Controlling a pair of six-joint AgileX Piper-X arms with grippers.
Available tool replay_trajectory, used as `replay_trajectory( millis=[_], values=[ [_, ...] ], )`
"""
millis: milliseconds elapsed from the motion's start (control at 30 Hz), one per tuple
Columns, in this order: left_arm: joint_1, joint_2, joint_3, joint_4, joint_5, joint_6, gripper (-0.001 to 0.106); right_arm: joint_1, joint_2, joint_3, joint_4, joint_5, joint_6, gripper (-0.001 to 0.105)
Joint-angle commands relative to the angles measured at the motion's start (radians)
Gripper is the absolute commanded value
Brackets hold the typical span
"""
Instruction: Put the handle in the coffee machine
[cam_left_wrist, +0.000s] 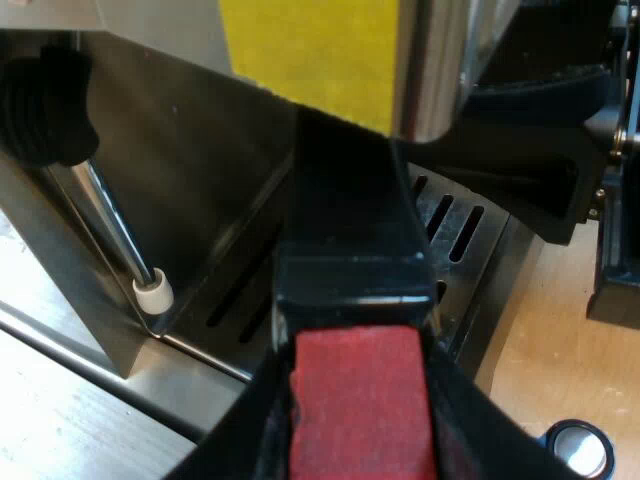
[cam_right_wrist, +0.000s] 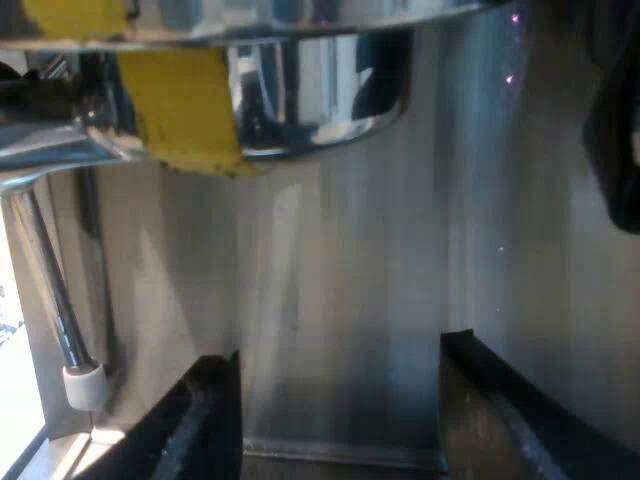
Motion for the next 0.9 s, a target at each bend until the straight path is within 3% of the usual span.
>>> replay_trajectory(
  millis=[33,900],
  values=[
    [-0.005,-0.023,-0.037,-0.068,0.163,-0.020,0.000,0.017,0.001,-0.007,-0.004,0.037,-0.013,0.047],
    [-0.005,-0.023,-0.037,-0.068,0.163,-0.020,0.000,-0.003,0.001,-0.007,-0.009,-0.024,0.005,0.047]
  ],
)
